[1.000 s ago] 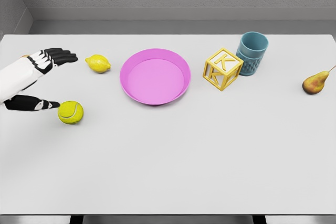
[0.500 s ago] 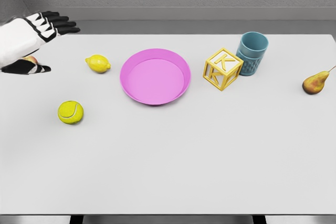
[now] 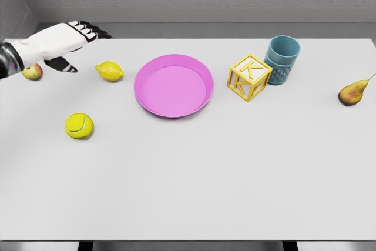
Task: Put the lemon on the plate with left arm
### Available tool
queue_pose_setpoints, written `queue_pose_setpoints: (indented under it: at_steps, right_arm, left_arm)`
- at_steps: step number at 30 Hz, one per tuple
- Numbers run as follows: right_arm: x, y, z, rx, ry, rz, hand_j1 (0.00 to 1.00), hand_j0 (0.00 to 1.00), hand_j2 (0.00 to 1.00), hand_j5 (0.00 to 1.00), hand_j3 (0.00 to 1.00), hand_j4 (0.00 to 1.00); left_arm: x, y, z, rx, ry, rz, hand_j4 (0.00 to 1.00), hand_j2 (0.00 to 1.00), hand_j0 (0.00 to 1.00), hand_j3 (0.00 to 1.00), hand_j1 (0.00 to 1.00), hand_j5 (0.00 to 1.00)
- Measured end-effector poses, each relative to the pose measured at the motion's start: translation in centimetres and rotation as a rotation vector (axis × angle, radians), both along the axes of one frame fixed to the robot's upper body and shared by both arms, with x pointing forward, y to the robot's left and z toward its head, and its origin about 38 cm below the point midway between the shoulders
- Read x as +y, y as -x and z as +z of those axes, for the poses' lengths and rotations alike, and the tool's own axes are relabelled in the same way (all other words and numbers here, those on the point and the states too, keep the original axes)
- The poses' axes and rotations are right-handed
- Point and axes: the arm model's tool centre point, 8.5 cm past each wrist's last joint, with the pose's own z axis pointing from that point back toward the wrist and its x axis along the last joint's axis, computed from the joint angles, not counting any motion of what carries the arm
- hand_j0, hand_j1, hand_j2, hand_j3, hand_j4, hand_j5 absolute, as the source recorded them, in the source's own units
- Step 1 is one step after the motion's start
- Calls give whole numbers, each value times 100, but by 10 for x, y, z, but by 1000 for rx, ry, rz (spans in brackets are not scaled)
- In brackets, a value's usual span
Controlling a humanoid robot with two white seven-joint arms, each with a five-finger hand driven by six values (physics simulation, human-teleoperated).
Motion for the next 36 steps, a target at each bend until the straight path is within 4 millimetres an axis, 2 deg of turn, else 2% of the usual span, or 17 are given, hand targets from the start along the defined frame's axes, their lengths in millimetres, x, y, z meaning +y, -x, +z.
queue_pose_setpoints:
  at_steps: [2, 5, 10, 18, 21, 26, 29, 36]
  right_arm:
    - [0, 0, 0, 0, 0, 0, 100, 100, 100, 100, 100, 100]
    - [0, -1, 0, -2, 0, 0, 100, 100, 100, 100, 100, 100]
    - [0, 0, 0, 0, 0, 0, 100, 100, 100, 100, 100, 100]
    - [0, -1, 0, -2, 0, 0, 100, 100, 100, 100, 100, 100]
    - [0, 0, 0, 0, 0, 0, 100, 100, 100, 100, 100, 100]
    - [0, 0, 0, 0, 0, 0, 100, 100, 100, 100, 100, 100]
    - [0, -1, 0, -2, 0, 0, 100, 100, 100, 100, 100, 100]
    - [0, -1, 0, -2, 0, 0, 100, 100, 100, 100, 100, 100]
  left_arm:
    - [-8, -3, -21, 68, -10, 5, 100, 100, 100, 100, 100, 100]
    - [-20, -6, -37, 126, -16, -4, 100, 100, 100, 100, 100, 100]
    - [-32, -19, -29, 132, -17, -4, 100, 100, 100, 100, 100, 100]
    - [-29, -28, -43, 184, 0, 40, 100, 100, 100, 100, 100, 100]
    - [-37, -29, -53, 208, 16, 40, 100, 100, 100, 100, 100, 100]
    - [-45, -31, -56, 216, 27, 34, 100, 100, 100, 100, 100, 100]
    - [-41, -35, -51, 213, 28, 48, 100, 100, 100, 100, 100, 100]
    - [-30, -35, -59, 238, 23, 82, 100, 100, 100, 100, 100, 100]
